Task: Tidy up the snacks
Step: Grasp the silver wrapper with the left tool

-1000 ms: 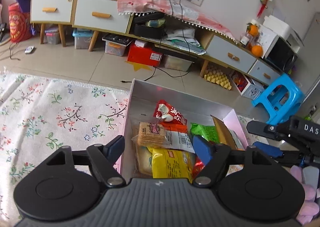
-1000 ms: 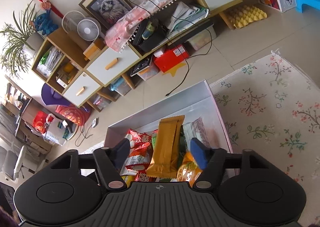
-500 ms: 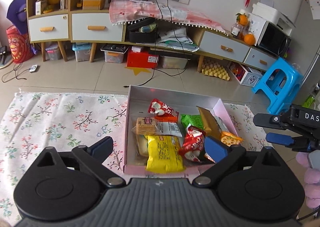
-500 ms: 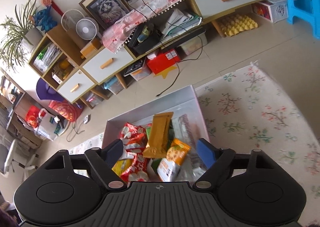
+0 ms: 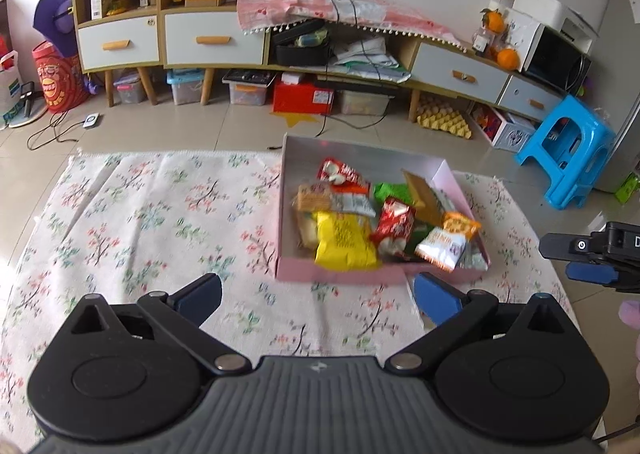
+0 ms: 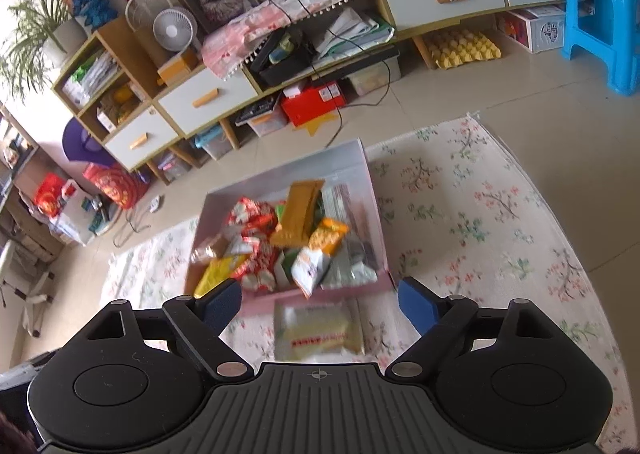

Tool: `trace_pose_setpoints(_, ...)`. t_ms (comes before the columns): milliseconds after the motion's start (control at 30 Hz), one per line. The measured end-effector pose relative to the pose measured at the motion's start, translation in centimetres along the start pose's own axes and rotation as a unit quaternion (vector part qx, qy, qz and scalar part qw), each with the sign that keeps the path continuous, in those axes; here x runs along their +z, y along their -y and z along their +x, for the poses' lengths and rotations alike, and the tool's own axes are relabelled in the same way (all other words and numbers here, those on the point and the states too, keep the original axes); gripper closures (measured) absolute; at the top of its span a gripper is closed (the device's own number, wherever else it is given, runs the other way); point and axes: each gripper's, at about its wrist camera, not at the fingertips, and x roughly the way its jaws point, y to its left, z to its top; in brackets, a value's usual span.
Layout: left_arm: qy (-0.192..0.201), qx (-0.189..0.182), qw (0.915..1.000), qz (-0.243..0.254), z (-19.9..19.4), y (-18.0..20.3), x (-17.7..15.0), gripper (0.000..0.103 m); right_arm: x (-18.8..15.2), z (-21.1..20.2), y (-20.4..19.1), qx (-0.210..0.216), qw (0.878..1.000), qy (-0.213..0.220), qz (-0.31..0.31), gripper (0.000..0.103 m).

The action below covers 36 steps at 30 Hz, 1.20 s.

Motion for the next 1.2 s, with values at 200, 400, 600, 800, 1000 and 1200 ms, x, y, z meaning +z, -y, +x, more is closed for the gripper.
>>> trace_pose_setpoints(200,-0.011,0.009,0.9999,-0.001,-0.3,-0.7,-1.9,0.000,-2.0,-0.2,-0.1,-0.014,0.999,-0.011,-0.027,0.014)
trace_pose_setpoints(400,-0.020,0.011,0.9997,-0.013,0.1,-1.6,-3.3,0.000,-3.7,0.8,0.2,-0.020,0.999,-0.029,-0.037,0.013)
trace_pose_setpoints(600,-0.018,0.013,0.9996,-0.015,0.6,-2.4,-4.7,0.000,-5.0,2.0,0.1,-0.035,0.997,-0.041,-0.051,0.013)
trace_pose_setpoints(800,-0.004,0.016,0.9999,-0.002,0.6,-2.4,-4.9,0.000,-5.4,3.0,-0.3,-0.063,0.994,-0.045,-0.079,0.013)
trace_pose_setpoints(1000,-0.018,-0.008,0.9998,-0.011,2.3,-1.8,-5.0,0.001,-4.7,3.8,0.9,-0.070,0.995,-0.052,-0.042,0.012)
trace_pose_setpoints(1200,-0.032,-0.055,0.9967,0.051,4.4,1.2,-5.8,0.006,-4.5,4.9,2.1,-0.064,0.995,-0.071,0.005,0.012)
